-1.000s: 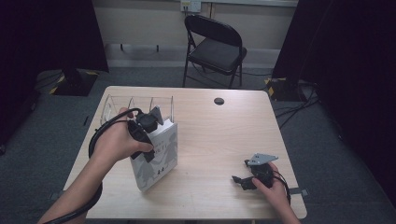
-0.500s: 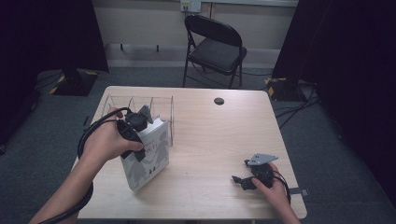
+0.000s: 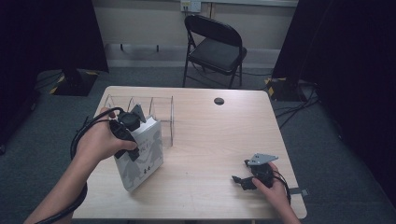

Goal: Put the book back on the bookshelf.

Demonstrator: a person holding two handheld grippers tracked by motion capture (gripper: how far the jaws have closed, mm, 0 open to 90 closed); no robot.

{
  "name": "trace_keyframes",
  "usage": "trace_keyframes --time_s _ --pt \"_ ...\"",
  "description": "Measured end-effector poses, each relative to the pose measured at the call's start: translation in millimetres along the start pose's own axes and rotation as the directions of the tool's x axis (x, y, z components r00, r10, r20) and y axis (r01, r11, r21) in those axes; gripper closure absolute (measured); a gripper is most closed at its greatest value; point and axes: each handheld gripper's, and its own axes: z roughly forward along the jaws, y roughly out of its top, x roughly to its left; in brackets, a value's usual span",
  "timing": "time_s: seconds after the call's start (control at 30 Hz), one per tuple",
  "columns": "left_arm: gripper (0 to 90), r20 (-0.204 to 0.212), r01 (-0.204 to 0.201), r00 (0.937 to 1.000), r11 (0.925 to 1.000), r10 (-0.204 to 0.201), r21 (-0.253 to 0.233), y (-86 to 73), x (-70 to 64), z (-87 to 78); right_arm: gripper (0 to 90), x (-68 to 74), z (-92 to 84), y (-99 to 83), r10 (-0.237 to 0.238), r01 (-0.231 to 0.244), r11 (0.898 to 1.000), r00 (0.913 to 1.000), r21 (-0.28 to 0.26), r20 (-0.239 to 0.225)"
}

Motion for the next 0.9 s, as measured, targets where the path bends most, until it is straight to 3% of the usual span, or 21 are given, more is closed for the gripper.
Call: trace_keyframes --time_s 0.5,0.57,0.9 --pt "52.9 0.006 0.031 0.9995 0.9994 -0.031 -0.015 10.0 3.4 0.9 12.2 0.1 -0.1 0.0 0.001 -0.001 1.0 1.0 0.001 0.0" --pt "52.9 0.001 0.021 0.9998 0.9997 -0.021 -0.016 11.5 4.0 1.1 12.1 0.0 0.0 0.0 -0.001 0.001 1.0 1.0 0.0 0.0" --pt "52.9 0.0 0.052 0.9986 0.9985 -0.052 -0.016 15.9 8.8 1.5 12.2 0.0 0.0 0.0 0.0 0.0 1.0 1.0 0.0 0.0"
